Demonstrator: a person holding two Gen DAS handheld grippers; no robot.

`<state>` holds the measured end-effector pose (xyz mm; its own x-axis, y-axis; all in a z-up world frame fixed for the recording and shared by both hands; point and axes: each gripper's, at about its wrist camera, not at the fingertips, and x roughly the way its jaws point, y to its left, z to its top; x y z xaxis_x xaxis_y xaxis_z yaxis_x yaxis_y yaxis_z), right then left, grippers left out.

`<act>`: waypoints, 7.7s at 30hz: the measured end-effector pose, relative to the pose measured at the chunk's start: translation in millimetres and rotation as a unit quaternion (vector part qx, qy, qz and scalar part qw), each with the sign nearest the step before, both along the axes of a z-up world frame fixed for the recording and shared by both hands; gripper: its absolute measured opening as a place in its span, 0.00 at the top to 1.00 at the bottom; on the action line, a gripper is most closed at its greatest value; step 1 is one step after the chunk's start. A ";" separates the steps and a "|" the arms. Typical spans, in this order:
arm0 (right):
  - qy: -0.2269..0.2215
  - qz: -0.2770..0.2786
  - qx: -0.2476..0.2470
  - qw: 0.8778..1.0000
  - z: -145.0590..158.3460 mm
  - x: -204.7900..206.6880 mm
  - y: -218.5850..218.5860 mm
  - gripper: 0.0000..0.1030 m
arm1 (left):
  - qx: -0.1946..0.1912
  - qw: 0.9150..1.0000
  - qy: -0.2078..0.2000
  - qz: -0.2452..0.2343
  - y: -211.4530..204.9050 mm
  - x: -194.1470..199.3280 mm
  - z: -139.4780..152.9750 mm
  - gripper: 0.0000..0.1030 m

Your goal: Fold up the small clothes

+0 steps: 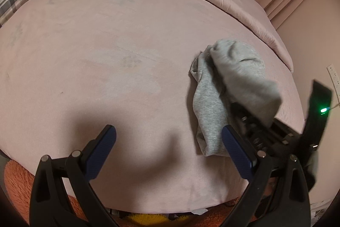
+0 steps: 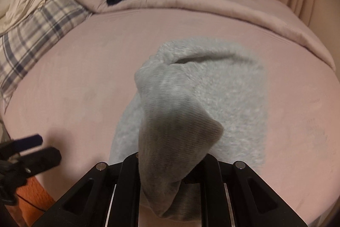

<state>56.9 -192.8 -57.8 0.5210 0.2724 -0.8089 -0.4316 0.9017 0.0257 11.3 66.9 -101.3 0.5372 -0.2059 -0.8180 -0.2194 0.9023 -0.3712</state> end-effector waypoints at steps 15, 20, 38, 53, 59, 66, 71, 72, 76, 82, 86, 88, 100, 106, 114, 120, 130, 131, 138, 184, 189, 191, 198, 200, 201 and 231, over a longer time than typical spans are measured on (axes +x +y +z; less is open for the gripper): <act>0.007 0.015 0.028 0.999 5.9 -13.6 -2.3 0.71 | -0.004 1.000 -0.001 0.004 3.4 -3.3 -0.7 0.03; 0.009 0.042 0.057 0.997 18.8 -28.1 -4.6 0.57 | -0.004 1.000 -0.004 0.005 4.3 -5.6 1.2 0.03; 0.124 0.042 0.132 0.983 -26.4 -11.7 -10.7 0.66 | -0.001 1.000 -0.004 0.002 2.5 -5.8 8.1 0.02; -0.006 -0.061 0.186 0.981 42.3 -14.6 -88.1 0.09 | -0.022 0.999 -0.033 -0.021 -11.7 25.2 19.4 0.01; 0.037 -0.125 0.196 0.972 15.2 13.7 -117.9 0.09 | -0.053 0.997 -0.027 -0.046 -27.6 52.2 11.0 0.00; 0.102 -0.129 0.239 0.957 -13.7 27.8 -123.7 0.09 | -0.055 0.995 0.012 -0.081 -48.9 77.2 -22.4 0.01; 0.133 -0.108 0.245 0.954 -25.2 32.1 -117.3 0.09 | -0.068 0.993 0.052 -0.082 -52.5 86.2 -50.9 0.01; 0.140 -0.105 0.244 0.954 -29.0 33.3 -117.3 0.09 | -0.073 0.992 0.060 -0.083 -53.4 87.7 -57.2 0.01; 0.169 -0.104 0.259 0.945 -44.6 37.9 -119.0 0.09 | -0.061 0.993 0.046 -0.088 -57.5 87.8 -59.2 0.01; 0.172 -0.093 0.291 0.936 -50.5 40.3 -120.5 0.14 | -0.091 0.990 0.036 -0.106 -69.9 90.3 -61.2 0.14; 0.178 -0.091 0.297 0.934 -51.5 43.7 -114.7 0.31 | -0.167 0.979 0.040 -0.112 -78.3 94.8 -66.8 0.52; 0.172 -0.085 0.291 0.937 -46.5 40.8 -113.1 0.40 | -0.153 0.981 0.029 -0.118 -83.0 92.1 -59.7 0.59; 0.076 -0.040 0.254 0.963 17.3 9.2 -103.6 0.55 | -0.053 0.988 -0.055 -0.132 -113.3 52.1 21.6 0.72; 0.022 -0.022 0.262 0.965 50.3 -6.9 -105.8 0.55 | -0.026 0.985 -0.103 -0.135 -113.6 28.3 55.5 0.72; -0.022 -0.003 0.263 0.965 75.3 -18.6 -102.4 0.55 | 0.006 0.981 -0.143 -0.132 -111.9 -8.8 83.0 0.72; -0.035 0.006 0.263 0.964 83.5 -14.9 -92.7 0.55 | 0.029 0.979 -0.158 -0.124 -105.4 -9.2 91.6 0.72; -0.033 0.007 0.238 0.971 76.9 13.4 -69.1 0.55 | 0.022 0.982 -0.155 -0.111 -88.3 29.5 72.1 0.72; -0.028 0.004 0.235 0.972 72.6 19.2 -66.5 0.55 | 0.025 0.982 -0.153 -0.110 -87.2 34.9 69.8 0.72; -0.001 -0.006 0.219 0.976 44.6 49.2 -60.2 0.55 | 0.014 0.986 -0.134 -0.096 -79.7 68.7 34.7 0.72; -0.101 -0.099 0.101 0.985 94.8 -35.3 -87.5 0.07 | 0.084 0.987 -0.137 -0.022 -46.2 -11.2 82.5 0.00; -0.115 -0.124 0.085 0.982 94.7 -48.3 -88.5 0.07 | 0.121 0.983 -0.134 -0.017 -51.4 -18.8 83.1 0.00; -0.116 -0.123 0.084 0.982 93.9 -52.3 -88.7 0.07 | 0.129 0.982 -0.135 -0.018 -53.4 -20.5 82.3 0.00; -0.107 -0.125 0.091 0.982 91.3 -56.6 -92.1 0.07 | 0.145 0.979 -0.141 -0.026 -59.6 -28.3 84.8 0.00; -0.107 -0.125 0.093 0.982 91.6 -56.1 -92.3 0.07 | 0.154 0.978 -0.139 -0.026 -61.6 -28.5 85.4 0.00; -0.107 -0.126 0.093 0.982 92.1 -56.1 -92.9 0.07 | 0.156 0.978 -0.139 -0.025 -61.9 -28.7 85.3 0.00; -0.112 -0.136 0.080 0.981 87.2 -55.0 -89.0 0.07 | 0.137 0.982 -0.122 -0.037 -70.3 -27.4 76.0 0.00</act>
